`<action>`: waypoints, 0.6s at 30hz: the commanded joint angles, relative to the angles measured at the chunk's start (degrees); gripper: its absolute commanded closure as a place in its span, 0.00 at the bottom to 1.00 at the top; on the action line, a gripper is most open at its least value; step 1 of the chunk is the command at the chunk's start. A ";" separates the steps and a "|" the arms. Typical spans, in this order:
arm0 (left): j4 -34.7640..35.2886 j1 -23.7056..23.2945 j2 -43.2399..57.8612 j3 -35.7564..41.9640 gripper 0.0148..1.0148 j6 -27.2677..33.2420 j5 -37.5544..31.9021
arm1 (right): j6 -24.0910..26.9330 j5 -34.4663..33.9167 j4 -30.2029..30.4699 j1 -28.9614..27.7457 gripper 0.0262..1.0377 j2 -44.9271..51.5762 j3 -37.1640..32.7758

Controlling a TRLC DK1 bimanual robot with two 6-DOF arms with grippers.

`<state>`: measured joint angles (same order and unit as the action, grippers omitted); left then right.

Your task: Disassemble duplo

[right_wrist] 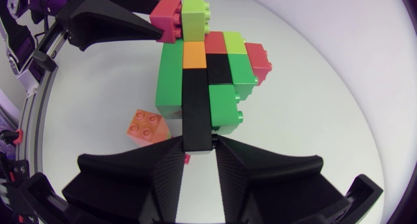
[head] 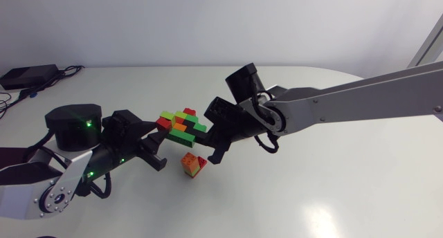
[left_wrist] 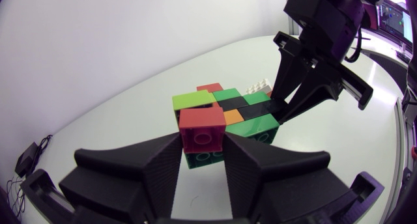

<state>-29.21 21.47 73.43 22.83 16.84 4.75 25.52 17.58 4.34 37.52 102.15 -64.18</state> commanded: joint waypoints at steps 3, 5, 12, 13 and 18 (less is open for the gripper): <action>-0.58 0.32 -0.13 -0.68 0.79 0.30 0.61 | 2.34 2.02 -0.30 0.19 0.78 -2.04 1.34; -0.58 0.32 -0.04 -0.68 0.79 0.39 0.61 | 2.34 2.02 -0.38 -0.95 0.78 -1.95 1.08; -0.58 0.41 0.58 -0.59 0.79 0.56 0.61 | -0.03 1.31 -0.47 -6.58 0.78 -1.95 -0.59; -0.58 0.50 0.66 -0.59 0.79 0.56 0.61 | -0.12 0.61 -0.56 -6.93 0.78 -1.78 -0.86; -0.58 0.59 2.33 -0.07 0.79 1.09 0.61 | -0.12 -3.17 -0.56 -8.25 0.78 0.42 -2.00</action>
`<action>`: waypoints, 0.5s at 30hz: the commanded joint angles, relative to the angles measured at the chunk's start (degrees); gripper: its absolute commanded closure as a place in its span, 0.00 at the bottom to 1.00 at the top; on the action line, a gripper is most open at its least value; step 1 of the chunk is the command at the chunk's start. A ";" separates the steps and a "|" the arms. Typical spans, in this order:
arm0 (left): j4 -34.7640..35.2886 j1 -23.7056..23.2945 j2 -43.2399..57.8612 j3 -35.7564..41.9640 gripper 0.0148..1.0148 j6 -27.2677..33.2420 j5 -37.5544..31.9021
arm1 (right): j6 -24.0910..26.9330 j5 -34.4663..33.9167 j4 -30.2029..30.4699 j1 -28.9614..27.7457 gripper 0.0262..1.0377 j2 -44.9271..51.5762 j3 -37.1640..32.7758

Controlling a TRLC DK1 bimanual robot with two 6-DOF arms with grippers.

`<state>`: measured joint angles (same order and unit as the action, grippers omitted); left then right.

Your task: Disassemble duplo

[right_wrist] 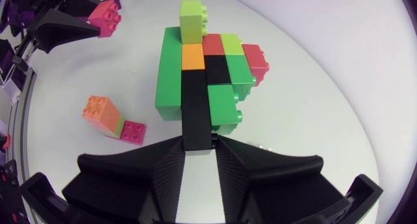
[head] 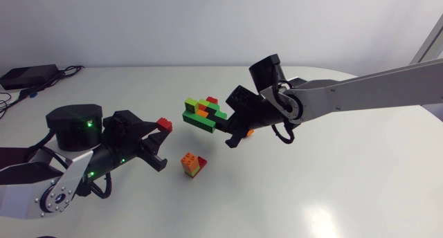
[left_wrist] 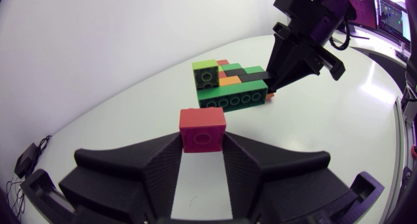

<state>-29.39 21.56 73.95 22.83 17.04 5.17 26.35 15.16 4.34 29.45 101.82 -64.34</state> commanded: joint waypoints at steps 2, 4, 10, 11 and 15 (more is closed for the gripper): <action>-0.41 0.50 4.71 0.90 0.79 1.24 0.19 | -0.95 -1.89 -0.56 -0.27 0.78 1.36 -2.20; -0.41 0.50 6.99 1.60 0.77 2.21 -1.13 | -1.04 -1.89 -0.47 -0.18 0.78 1.36 -2.20; 0.03 0.15 15.87 5.65 0.72 3.18 -9.39 | -1.21 -1.80 -0.47 -0.10 0.78 1.19 -2.11; 0.38 0.06 17.10 6.26 0.72 3.27 -10.09 | -1.30 -1.80 -0.47 -0.10 0.78 1.19 -2.02; 2.32 -0.03 20.53 8.20 0.68 3.53 -11.23 | -1.21 -1.80 -0.47 -0.10 0.78 1.19 -2.11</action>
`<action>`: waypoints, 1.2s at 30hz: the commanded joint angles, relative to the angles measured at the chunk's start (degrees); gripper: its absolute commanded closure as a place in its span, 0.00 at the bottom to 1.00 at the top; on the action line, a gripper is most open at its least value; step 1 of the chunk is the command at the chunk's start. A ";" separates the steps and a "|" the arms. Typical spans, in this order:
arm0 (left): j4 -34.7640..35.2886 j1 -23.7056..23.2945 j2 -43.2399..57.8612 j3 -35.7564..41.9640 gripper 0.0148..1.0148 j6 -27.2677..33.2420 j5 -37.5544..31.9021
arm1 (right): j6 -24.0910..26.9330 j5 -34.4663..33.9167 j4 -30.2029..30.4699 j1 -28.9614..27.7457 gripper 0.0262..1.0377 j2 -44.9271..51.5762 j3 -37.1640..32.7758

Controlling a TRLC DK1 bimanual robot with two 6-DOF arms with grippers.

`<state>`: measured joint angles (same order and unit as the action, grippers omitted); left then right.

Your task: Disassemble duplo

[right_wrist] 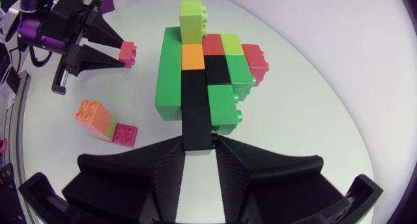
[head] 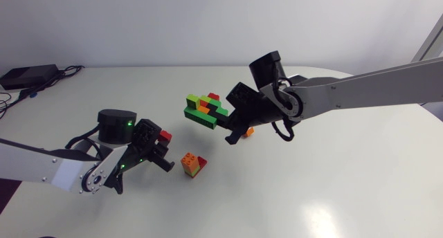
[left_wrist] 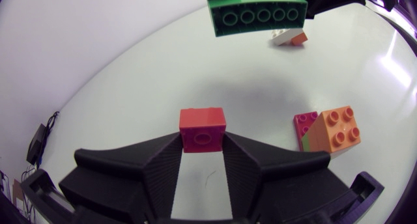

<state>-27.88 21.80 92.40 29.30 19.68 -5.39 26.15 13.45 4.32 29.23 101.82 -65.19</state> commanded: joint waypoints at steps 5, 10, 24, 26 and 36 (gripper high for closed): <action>2.92 -1.24 4.54 3.66 0.68 0.53 -1.56 | -1.10 -0.01 -0.36 0.21 0.78 1.10 -1.17; 4.68 -2.11 4.63 4.45 0.60 -0.43 -0.94 | -1.10 0.35 -0.36 0.30 0.78 0.57 -0.99; 4.94 -1.85 -1.52 2.43 0.21 -1.31 2.58 | -1.54 2.10 -0.54 0.56 0.77 -1.19 0.15; 6.08 -4.05 -5.12 1.90 0.21 -3.77 11.28 | -1.45 2.46 -2.38 0.82 0.77 -2.15 1.38; 17.95 -16.00 -7.94 6.74 0.21 -11.60 50.48 | -1.10 3.07 -8.62 2.67 0.77 -6.11 5.95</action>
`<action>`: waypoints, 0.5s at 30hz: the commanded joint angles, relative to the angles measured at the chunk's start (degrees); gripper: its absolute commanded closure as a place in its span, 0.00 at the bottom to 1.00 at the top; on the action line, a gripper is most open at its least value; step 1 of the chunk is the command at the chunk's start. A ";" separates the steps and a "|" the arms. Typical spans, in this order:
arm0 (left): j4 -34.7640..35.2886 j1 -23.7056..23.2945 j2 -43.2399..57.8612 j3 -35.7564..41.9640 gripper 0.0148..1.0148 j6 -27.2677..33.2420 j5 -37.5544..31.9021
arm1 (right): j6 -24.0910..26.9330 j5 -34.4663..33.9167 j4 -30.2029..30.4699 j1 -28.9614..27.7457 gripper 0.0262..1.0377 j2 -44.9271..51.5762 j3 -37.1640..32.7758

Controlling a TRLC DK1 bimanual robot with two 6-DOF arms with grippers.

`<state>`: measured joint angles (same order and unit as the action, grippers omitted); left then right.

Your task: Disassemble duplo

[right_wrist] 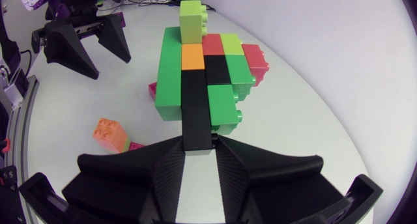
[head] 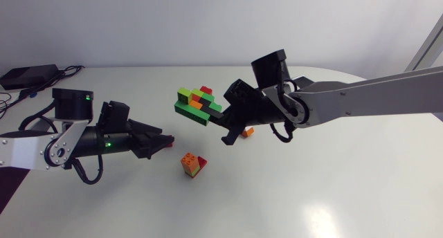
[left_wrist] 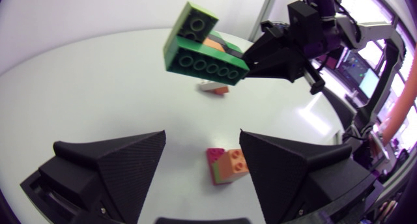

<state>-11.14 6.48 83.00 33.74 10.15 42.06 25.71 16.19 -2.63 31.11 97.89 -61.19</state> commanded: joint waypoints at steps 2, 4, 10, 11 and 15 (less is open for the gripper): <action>4.10 -1.65 2.87 3.97 0.22 -1.98 8.65 | -0.67 0.43 -3.52 1.14 0.77 -3.32 3.27; 6.30 -3.76 4.19 5.46 0.22 -1.98 15.50 | -0.58 1.39 -5.01 1.76 0.77 -4.19 4.41; 9.38 -6.66 6.65 7.92 0.25 -1.72 26.58 | -0.31 2.62 -9.14 3.87 0.77 -6.66 7.66; 9.47 -6.83 6.65 7.92 0.25 -1.72 27.02 | -0.31 2.71 -9.85 3.95 0.77 -6.92 8.10; 9.55 -7.36 6.65 7.92 0.25 -1.98 27.46 | -0.31 3.59 -11.43 4.83 0.77 -7.71 9.16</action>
<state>-2.09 -0.19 88.62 40.40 9.30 68.34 25.71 19.33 -12.25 35.33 91.46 -53.23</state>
